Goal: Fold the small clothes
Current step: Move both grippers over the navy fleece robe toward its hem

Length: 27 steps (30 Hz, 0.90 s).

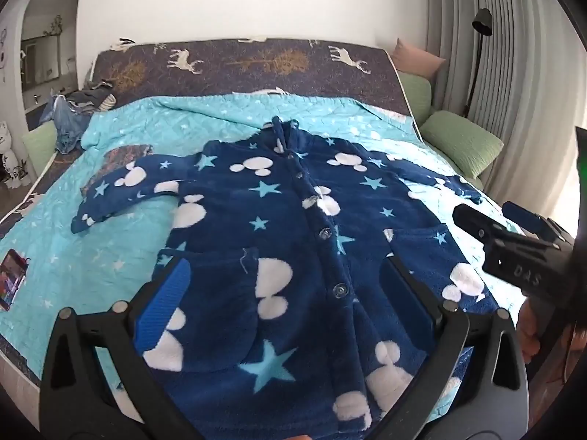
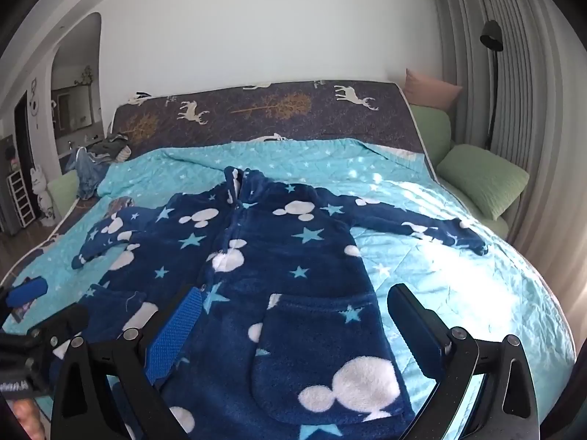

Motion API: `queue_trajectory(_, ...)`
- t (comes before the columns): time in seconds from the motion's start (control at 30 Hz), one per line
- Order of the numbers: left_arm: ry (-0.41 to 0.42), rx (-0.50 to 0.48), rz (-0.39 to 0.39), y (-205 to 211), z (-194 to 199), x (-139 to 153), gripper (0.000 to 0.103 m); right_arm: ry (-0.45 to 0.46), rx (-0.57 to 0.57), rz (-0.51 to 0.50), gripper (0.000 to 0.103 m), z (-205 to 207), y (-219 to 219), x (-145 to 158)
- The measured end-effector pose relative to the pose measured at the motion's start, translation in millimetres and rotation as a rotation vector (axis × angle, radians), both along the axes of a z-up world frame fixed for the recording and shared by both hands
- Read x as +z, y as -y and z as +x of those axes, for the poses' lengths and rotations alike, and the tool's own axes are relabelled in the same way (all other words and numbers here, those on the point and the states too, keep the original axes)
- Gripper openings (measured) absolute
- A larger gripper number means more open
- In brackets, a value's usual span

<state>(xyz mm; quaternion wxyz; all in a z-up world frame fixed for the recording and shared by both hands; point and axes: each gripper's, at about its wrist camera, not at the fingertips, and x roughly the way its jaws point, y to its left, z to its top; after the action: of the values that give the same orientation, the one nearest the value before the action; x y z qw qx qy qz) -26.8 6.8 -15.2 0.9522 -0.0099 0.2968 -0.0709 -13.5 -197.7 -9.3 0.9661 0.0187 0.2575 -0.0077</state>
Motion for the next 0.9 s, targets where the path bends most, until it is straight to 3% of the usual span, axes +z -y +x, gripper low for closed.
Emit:
queue_trajectory(0.17,0.002,0.002,-0.043,-10.4,-5.5,-2.4,0.102,-0.006,0.029,-0.033,0.103,-0.4,-7.2,-0.5)
queue_trajectory(0.6,0.044,-0.05,0.002,3.4,-14.2,8.3,0.102,0.039,0.026,-0.012,0.103,-16.4,-6.8,6.1)
queue_trajectory(0.9,-0.005,-0.107,-0.016,12.7,5.1,-4.2,0.102,0.006,0.044,0.0,0.103,-7.4,-3.3,-2.1)
